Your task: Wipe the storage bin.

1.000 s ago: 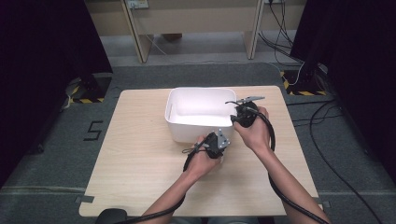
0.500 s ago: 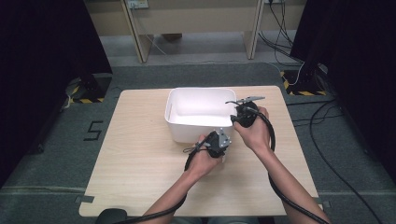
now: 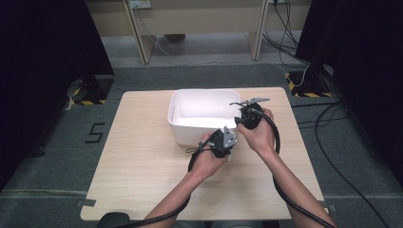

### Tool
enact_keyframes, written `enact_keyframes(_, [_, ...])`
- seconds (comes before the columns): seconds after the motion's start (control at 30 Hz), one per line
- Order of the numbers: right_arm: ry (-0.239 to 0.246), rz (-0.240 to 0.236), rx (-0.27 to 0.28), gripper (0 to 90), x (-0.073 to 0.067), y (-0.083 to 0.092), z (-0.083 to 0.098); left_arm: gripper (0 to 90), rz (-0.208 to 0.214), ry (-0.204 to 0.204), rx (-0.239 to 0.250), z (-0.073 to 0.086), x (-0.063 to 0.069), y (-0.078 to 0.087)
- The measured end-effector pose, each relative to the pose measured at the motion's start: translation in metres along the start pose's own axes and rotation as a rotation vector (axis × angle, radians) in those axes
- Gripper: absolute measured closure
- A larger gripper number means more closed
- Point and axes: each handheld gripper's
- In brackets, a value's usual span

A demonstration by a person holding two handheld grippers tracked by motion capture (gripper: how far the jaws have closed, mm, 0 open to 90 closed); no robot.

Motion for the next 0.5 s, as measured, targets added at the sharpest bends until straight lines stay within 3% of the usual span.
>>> enact_keyframes(0.5, [0.002, -0.001, 0.000, 70.8, 0.001, 0.000, 0.000, 74.2, -0.011, -0.015, 0.025, -0.011, 0.001, 0.008])
Point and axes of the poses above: each handheld gripper's, and its own axes: y roughly backward along the jaws, z roughly out of its underside, x roughly to its right, and after that the axes turned 4 degrees about y, right-handed
